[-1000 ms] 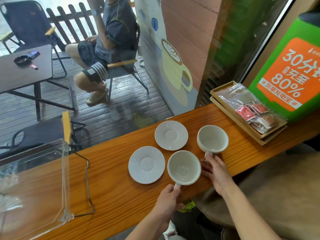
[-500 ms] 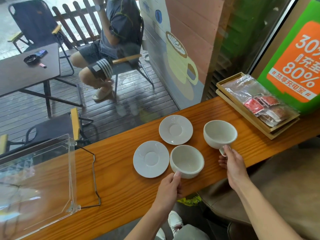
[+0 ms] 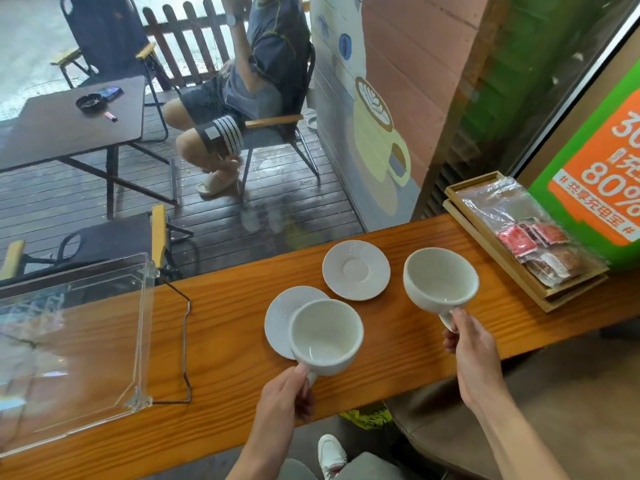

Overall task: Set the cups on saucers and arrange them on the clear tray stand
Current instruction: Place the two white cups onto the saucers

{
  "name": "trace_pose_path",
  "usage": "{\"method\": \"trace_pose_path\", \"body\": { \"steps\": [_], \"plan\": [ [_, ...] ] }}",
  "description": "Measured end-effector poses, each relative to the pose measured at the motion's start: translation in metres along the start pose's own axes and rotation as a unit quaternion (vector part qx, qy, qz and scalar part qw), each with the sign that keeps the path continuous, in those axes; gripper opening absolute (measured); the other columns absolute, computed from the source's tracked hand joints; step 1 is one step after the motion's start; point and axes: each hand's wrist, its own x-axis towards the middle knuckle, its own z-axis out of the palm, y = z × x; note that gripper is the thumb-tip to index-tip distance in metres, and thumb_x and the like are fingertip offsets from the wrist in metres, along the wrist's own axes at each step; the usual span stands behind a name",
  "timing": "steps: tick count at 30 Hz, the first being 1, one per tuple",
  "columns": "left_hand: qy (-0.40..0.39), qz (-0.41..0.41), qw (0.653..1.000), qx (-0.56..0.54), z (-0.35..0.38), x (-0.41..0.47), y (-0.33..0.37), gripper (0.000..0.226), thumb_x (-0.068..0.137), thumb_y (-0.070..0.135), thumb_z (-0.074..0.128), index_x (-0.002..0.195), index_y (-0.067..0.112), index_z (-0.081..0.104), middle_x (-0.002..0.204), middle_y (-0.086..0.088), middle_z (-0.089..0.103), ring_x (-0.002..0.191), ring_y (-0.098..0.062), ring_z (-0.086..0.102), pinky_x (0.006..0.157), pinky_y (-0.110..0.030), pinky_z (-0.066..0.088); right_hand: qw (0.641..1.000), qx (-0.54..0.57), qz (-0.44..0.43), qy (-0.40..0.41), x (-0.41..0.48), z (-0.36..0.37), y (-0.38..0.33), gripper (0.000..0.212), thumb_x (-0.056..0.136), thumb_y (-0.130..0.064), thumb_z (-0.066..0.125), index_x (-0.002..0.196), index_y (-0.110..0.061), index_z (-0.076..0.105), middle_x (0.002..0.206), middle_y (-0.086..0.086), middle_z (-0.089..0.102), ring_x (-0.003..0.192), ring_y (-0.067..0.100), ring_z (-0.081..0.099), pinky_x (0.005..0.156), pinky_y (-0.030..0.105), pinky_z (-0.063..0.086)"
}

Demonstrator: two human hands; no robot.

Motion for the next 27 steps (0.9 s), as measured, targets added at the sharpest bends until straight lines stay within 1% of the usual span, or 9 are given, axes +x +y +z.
{"method": "trace_pose_path", "body": {
  "steps": [5, 8, 12, 17, 21, 25, 27],
  "plan": [
    [0.039, 0.004, 0.999, -0.026, -0.013, -0.001, 0.005, 0.039, 0.096, 0.029, 0.042, 0.069, 0.003, 0.056, 0.058, -0.007, 0.059, 0.056, -0.018, 0.054, 0.054, -0.03, 0.044, 0.997, -0.025, -0.025, -0.063, 0.009, 0.018, -0.012, 0.026, 0.094, -0.039, 0.046, 0.079, -0.021, 0.057, 0.076, 0.003, 0.048, 0.073, 0.014, 0.047, 0.067, 0.026, 0.042],
    [0.055, 0.014, 0.998, -0.034, -0.019, -0.002, 0.005, 0.037, 0.096, 0.027, 0.041, 0.073, 0.002, 0.055, 0.058, -0.006, 0.059, 0.055, -0.017, 0.054, 0.053, -0.03, 0.043, 0.995, -0.036, -0.027, -0.094, 0.016, 0.035, -0.013, 0.026, 0.094, -0.038, 0.046, 0.079, -0.021, 0.058, 0.074, 0.002, 0.048, 0.072, 0.014, 0.047, 0.065, 0.027, 0.042],
    [0.077, 0.017, 0.996, -0.046, -0.024, -0.006, 0.007, 0.037, 0.096, 0.027, 0.04, 0.073, 0.002, 0.055, 0.058, -0.007, 0.059, 0.057, -0.019, 0.053, 0.055, -0.032, 0.043, 0.991, -0.049, -0.023, -0.126, 0.026, 0.059, -0.011, 0.025, 0.095, -0.037, 0.045, 0.08, -0.023, 0.058, 0.075, 0.003, 0.049, 0.072, 0.014, 0.046, 0.067, 0.028, 0.042],
    [0.094, 0.025, 0.994, -0.045, -0.027, -0.013, 0.01, 0.037, 0.097, 0.027, 0.039, 0.073, 0.002, 0.054, 0.059, -0.007, 0.058, 0.056, -0.016, 0.053, 0.055, -0.031, 0.043, 0.988, -0.055, -0.025, -0.143, 0.035, 0.077, -0.008, 0.024, 0.096, -0.036, 0.044, 0.082, -0.024, 0.059, 0.077, 0.002, 0.05, 0.073, 0.014, 0.046, 0.067, 0.027, 0.042],
    [0.104, 0.027, 0.993, -0.051, -0.031, -0.017, 0.01, 0.037, 0.097, 0.025, 0.038, 0.074, 0.001, 0.054, 0.061, -0.01, 0.057, 0.057, -0.018, 0.051, 0.055, -0.031, 0.042, 0.986, -0.057, -0.018, -0.154, 0.039, 0.083, -0.005, 0.023, 0.097, -0.035, 0.043, 0.084, -0.023, 0.059, 0.081, 0.003, 0.051, 0.076, 0.014, 0.047, 0.072, 0.032, 0.041],
    [0.109, 0.025, 0.992, -0.051, -0.033, -0.018, 0.01, 0.037, 0.097, 0.026, 0.039, 0.073, 0.002, 0.054, 0.061, -0.01, 0.057, 0.058, -0.018, 0.052, 0.056, -0.031, 0.043, 0.986, -0.059, -0.007, -0.153, 0.04, 0.083, 0.001, 0.027, 0.097, -0.034, 0.043, 0.093, -0.013, 0.06, 0.081, 0.003, 0.052, 0.076, 0.014, 0.047, 0.074, 0.034, 0.042],
    [0.111, 0.027, 0.992, -0.051, -0.033, -0.018, 0.009, 0.037, 0.097, 0.027, 0.039, 0.073, 0.002, 0.053, 0.061, -0.009, 0.057, 0.057, -0.017, 0.052, 0.056, -0.03, 0.043, 0.986, -0.062, -0.007, -0.153, 0.04, 0.083, 0.003, 0.026, 0.097, -0.035, 0.043, 0.089, -0.016, 0.06, 0.081, 0.004, 0.052, 0.077, 0.015, 0.048, 0.075, 0.034, 0.042]
  ]
}}
